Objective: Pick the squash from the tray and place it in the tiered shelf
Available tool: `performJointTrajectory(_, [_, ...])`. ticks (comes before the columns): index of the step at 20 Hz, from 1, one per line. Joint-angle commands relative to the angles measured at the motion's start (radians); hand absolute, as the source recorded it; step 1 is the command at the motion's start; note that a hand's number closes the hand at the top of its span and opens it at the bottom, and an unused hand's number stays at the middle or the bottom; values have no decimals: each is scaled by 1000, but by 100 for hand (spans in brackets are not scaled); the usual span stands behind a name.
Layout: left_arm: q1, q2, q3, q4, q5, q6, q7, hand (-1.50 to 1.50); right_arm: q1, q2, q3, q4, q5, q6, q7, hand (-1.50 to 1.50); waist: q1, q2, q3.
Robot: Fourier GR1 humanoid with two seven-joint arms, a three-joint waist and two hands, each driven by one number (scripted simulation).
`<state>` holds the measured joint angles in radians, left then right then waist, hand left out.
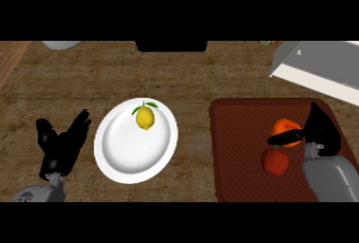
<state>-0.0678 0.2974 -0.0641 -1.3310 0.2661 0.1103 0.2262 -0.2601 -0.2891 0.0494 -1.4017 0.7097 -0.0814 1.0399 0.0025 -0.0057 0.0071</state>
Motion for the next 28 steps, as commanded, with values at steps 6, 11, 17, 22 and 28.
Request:
performJointTrajectory(6, [13, -33, 34, 24, -29, -34, 6, 0, -83, 45, -83, 258, 34, -115, -164, -150, 3, 7, -7])
performJointTrajectory(11, [-23, -38, 16, -6, -36, -8, 62, 0, -85, 44, 66, 256, 8, 151, -172, 150, 12, 13, -7])
performJointTrajectory(17, [21, -16, 80, 64, -22, -88, -21, 0, -40, 71, -22, 297, -21, -13, -360, 150, -1, 7, -7])
performJointTrajectory(22, [35, -48, 46, -33, -64, -29, 68, 0, -22, 132, 53, 95, 58, -56, -270, 150, -4, 3, -7])
performJointTrajectory(28, [57, -89, 37, 16, -80, -36, -24, 0, -100, 39, 55, 124, -36, 42, -573, 150, 4, 8, -7])
